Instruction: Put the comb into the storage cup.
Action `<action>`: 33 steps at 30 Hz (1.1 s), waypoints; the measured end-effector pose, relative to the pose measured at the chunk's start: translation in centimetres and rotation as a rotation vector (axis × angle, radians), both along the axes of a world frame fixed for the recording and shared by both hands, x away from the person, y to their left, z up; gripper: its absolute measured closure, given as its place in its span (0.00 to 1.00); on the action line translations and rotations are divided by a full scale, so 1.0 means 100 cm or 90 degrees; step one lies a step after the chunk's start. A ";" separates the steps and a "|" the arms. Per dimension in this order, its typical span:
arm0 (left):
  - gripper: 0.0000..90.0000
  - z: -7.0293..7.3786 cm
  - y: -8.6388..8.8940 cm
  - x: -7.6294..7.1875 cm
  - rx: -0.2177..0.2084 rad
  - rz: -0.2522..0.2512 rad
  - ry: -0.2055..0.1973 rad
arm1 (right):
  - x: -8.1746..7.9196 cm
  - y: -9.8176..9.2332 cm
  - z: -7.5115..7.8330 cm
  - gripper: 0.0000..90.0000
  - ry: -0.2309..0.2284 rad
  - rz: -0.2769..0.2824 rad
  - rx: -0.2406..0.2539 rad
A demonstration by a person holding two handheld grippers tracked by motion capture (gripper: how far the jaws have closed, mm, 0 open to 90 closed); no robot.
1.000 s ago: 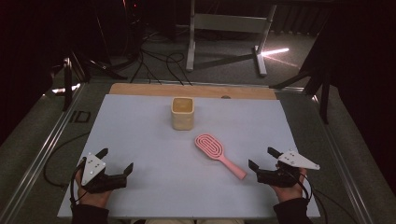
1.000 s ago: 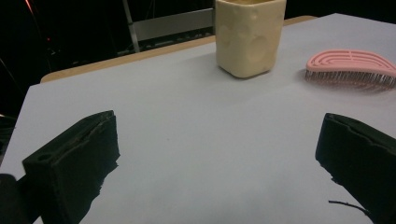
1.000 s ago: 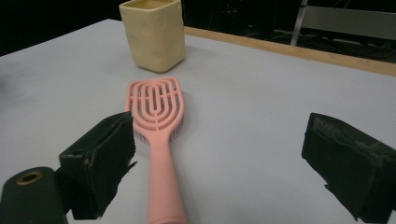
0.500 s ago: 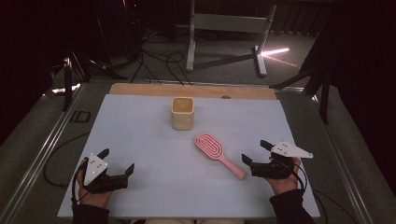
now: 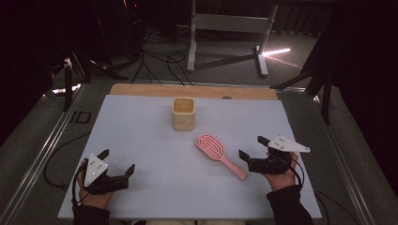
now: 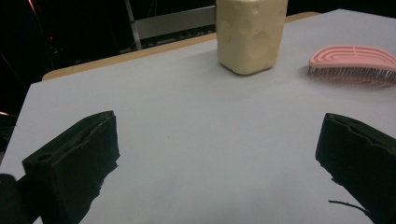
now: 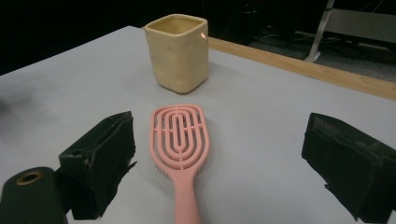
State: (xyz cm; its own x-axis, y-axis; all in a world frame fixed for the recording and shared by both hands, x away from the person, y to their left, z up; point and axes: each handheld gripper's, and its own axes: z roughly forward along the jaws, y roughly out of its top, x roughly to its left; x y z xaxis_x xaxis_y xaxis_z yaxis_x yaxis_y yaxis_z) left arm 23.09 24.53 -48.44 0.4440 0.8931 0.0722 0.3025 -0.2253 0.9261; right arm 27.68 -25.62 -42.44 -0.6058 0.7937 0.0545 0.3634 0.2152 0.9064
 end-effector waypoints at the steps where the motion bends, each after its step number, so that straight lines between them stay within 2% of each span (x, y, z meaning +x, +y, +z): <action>1: 0.00 0.000 0.000 0.000 0.000 0.000 -0.001 | 0.001 0.002 0.000 0.11 0.000 0.001 -0.002; 18: 0.00 -0.002 0.000 0.000 -0.003 0.003 -0.002 | 0.013 0.020 -0.002 0.11 0.025 0.020 -0.039; 33: 0.00 -0.004 0.000 0.000 -0.005 0.003 -0.004 | 0.025 0.035 -0.009 0.11 0.057 0.037 -0.089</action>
State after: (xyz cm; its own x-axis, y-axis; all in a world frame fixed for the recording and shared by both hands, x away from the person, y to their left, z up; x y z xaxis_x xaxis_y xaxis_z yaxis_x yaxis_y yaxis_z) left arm 23.09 24.54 -48.80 0.4388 0.8960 0.0680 0.2972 -0.2161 0.9300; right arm 30.19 -22.14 -43.31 -0.6487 0.7610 0.0015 0.4246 0.3603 0.8306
